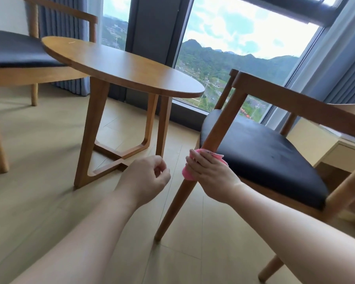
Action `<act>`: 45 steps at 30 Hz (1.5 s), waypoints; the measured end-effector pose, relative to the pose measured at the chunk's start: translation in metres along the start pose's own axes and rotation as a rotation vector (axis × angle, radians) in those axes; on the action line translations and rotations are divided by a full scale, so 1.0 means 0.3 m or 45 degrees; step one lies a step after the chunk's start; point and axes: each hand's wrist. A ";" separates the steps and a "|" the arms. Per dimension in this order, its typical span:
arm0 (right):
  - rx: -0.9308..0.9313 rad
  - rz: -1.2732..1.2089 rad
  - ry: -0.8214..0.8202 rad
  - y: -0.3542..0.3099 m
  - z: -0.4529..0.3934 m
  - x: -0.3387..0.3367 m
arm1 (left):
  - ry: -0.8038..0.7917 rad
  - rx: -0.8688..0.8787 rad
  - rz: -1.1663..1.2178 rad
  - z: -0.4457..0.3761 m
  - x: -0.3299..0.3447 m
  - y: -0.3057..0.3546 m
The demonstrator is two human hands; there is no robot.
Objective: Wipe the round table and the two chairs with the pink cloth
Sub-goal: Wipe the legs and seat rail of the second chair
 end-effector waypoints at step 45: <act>0.102 -0.174 0.161 -0.008 0.196 0.119 | -0.272 0.107 -0.102 0.045 0.159 0.044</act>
Point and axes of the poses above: each hand's wrist, its own z-axis away from the middle knuckle, its own x-axis out of the palm, y = z × x
